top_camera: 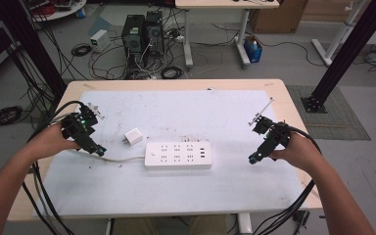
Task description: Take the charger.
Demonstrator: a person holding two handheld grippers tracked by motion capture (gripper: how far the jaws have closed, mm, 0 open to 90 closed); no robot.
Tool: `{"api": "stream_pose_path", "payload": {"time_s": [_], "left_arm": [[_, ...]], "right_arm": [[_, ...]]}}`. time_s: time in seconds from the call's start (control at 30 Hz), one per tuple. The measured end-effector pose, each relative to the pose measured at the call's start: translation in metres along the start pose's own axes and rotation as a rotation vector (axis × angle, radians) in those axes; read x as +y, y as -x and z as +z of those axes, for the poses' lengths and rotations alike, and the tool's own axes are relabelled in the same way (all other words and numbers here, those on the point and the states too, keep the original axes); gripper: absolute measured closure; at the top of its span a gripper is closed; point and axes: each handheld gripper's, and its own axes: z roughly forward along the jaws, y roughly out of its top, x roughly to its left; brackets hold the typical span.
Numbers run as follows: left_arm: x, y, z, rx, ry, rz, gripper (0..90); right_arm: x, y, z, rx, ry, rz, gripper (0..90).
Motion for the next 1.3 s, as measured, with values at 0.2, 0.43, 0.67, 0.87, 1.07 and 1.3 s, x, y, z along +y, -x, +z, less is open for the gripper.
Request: {"api": "stream_pose_path", "payload": {"time_s": [0.2,0.43,0.67,0.87,1.07,1.3], "left_arm": [[0.001,0.001,-0.003,0.010,0.014,-0.001,7.1],[0.007,0.003,-0.004,0.017,0.047,-0.003,7.1],[0.012,-0.001,-0.004,0.029,0.085,0.005,7.1],[0.016,-0.003,-0.002,0.049,0.133,-0.006,7.1],[0.021,-0.005,0.002,0.059,0.143,-0.002,7.1],[0.031,-0.005,0.015,0.069,0.174,0.005,7.1]], "right_arm": [[-0.002,-0.002,0.000,-0.002,0.014,-0.007,3.3],[-0.003,-0.006,-0.005,-0.012,0.038,-0.009,3.3],[-0.004,-0.007,-0.005,-0.014,0.047,-0.005,3.3],[-0.002,-0.005,-0.004,-0.016,0.043,-0.005,3.3],[-0.001,-0.006,-0.002,-0.019,0.044,-0.005,3.3],[0.000,-0.004,0.002,-0.014,0.032,-0.016,3.3]]}}
